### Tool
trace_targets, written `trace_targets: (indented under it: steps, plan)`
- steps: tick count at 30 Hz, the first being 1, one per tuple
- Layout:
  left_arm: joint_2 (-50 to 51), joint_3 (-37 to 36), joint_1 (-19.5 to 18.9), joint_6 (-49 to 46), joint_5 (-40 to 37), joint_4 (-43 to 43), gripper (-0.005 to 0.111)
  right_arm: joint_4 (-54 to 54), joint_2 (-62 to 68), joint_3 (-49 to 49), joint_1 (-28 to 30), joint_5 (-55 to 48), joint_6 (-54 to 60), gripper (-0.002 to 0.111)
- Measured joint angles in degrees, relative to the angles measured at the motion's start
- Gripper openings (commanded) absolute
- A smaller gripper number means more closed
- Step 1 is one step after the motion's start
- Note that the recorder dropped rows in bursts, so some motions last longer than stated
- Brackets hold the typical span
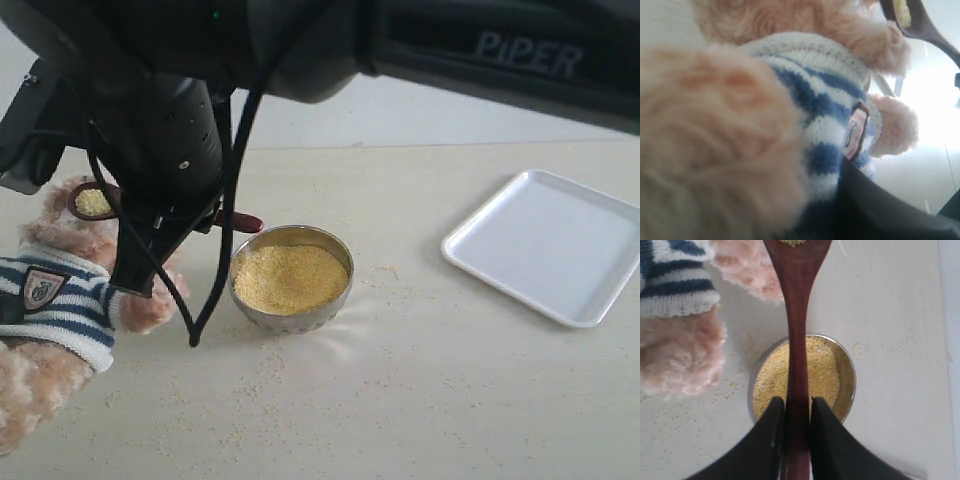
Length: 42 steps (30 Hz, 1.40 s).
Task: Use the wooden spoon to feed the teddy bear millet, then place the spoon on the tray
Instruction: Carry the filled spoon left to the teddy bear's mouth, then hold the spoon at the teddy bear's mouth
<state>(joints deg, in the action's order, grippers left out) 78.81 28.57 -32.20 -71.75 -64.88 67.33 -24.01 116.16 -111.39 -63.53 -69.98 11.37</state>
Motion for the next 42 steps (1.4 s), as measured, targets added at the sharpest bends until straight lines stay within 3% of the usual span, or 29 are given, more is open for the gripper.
trace_targets:
  steps: [17, 42]
  plan:
    - [0.00, 0.00, 0.00, 0.11, 0.00, 0.00, 0.005, -20.21, 5.30, -0.15, -6.39, 2.14, -1.77, 0.000]
    - [0.00, 0.00, 0.00, 0.11, 0.00, 0.00, 0.005, -51.63, 5.39, 18.45, -12.96, 2.92, -31.32, 0.000]
